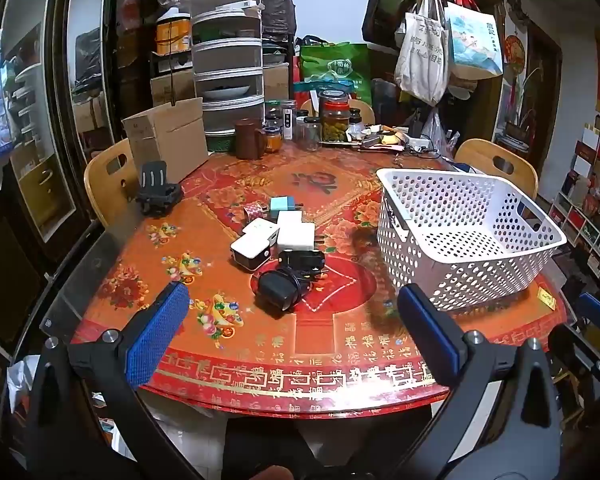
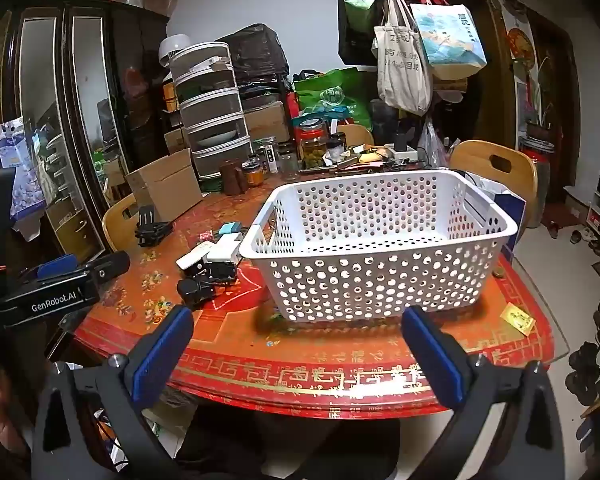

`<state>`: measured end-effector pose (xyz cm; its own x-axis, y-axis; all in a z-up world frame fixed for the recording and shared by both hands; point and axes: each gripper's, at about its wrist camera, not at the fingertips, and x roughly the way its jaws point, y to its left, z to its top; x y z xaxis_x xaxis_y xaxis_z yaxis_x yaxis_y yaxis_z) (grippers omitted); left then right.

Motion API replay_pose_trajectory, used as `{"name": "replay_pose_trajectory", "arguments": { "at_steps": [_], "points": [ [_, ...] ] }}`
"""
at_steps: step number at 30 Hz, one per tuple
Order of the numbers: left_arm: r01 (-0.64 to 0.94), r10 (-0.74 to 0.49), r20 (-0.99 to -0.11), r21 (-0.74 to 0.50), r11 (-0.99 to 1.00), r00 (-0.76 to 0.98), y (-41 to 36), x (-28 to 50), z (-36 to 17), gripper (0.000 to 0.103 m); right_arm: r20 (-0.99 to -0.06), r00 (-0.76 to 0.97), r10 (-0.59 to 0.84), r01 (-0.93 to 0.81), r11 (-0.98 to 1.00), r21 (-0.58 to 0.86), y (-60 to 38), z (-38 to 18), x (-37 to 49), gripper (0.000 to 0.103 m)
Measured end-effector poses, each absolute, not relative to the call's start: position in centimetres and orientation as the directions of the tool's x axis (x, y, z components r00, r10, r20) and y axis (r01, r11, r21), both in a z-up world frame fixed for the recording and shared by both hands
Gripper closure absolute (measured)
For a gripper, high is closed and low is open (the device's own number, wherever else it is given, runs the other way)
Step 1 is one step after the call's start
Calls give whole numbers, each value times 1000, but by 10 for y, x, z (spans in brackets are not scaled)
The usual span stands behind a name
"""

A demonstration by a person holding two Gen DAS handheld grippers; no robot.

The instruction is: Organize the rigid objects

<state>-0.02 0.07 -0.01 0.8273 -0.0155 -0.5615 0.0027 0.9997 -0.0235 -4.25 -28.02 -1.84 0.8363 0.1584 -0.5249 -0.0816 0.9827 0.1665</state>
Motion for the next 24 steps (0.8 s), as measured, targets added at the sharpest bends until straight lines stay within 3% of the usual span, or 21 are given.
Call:
{"name": "replay_pose_trajectory", "arguments": {
  "at_steps": [24],
  "points": [
    [10, -10, -564, -4, 1000, 826, 0, 0, 1, 0, -514, 842, 161, -89, 983, 163, -278, -16, -46, 0]
  ]
}}
